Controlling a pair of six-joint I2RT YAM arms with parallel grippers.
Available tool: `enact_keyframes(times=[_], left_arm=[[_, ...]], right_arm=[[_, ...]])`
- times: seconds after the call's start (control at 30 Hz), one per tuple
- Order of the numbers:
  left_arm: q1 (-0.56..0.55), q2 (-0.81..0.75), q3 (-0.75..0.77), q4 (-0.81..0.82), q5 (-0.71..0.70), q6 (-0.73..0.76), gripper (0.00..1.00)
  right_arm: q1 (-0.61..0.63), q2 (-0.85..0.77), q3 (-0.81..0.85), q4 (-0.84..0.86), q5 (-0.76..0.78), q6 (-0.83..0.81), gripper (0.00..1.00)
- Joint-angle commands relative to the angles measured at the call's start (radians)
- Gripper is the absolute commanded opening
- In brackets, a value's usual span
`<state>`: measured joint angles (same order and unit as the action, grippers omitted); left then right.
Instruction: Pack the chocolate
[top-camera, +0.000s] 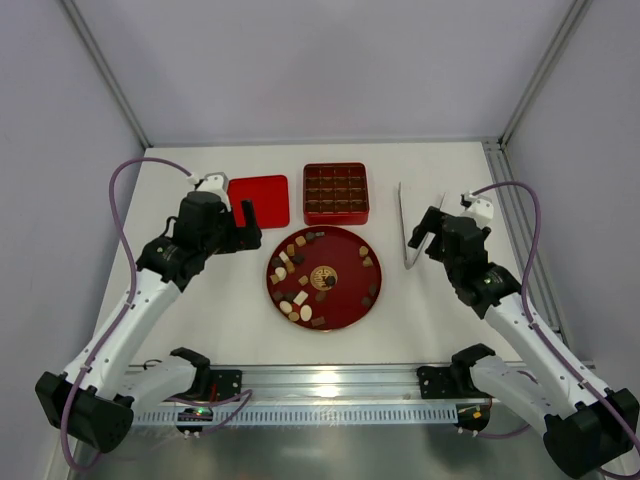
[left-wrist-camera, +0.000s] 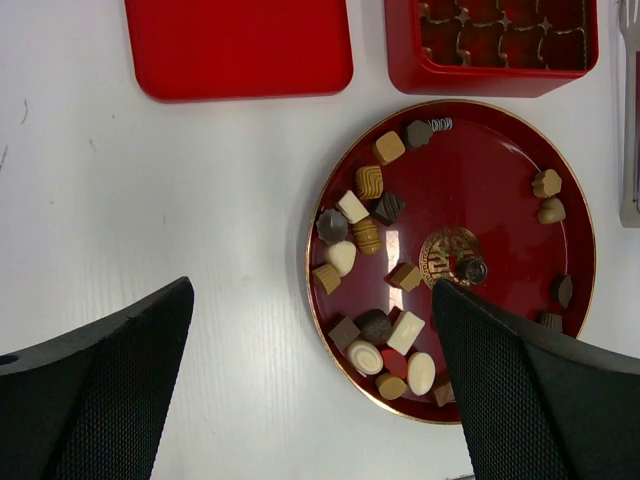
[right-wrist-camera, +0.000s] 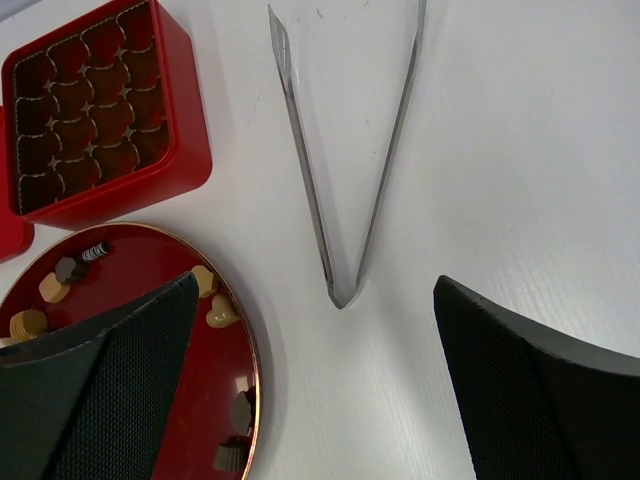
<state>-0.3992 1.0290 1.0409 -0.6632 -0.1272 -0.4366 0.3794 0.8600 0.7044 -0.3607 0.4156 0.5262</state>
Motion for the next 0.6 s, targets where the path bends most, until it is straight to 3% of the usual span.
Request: enact_keyframes(times=[0.0, 0.17, 0.37, 0.57], left_arm=[[-0.001, 0.000, 0.018, 0.008, 0.012, 0.009, 1.00], [-0.001, 0.003, 0.022, 0.007, 0.021, 0.015, 1.00], [-0.001, 0.008, 0.025, 0.007, 0.041, 0.018, 1.00], [-0.001, 0.017, 0.028, 0.013, 0.055, 0.032, 1.00]], right_arm=[[0.001, 0.005, 0.023, 0.008, 0.018, -0.020, 1.00], [0.001, 0.059, 0.096, -0.055, 0.035, -0.045, 1.00], [-0.005, 0.230, 0.193, -0.064, 0.058, -0.103, 1.00], [-0.122, 0.490, 0.283, -0.003, -0.121, -0.158, 1.00]])
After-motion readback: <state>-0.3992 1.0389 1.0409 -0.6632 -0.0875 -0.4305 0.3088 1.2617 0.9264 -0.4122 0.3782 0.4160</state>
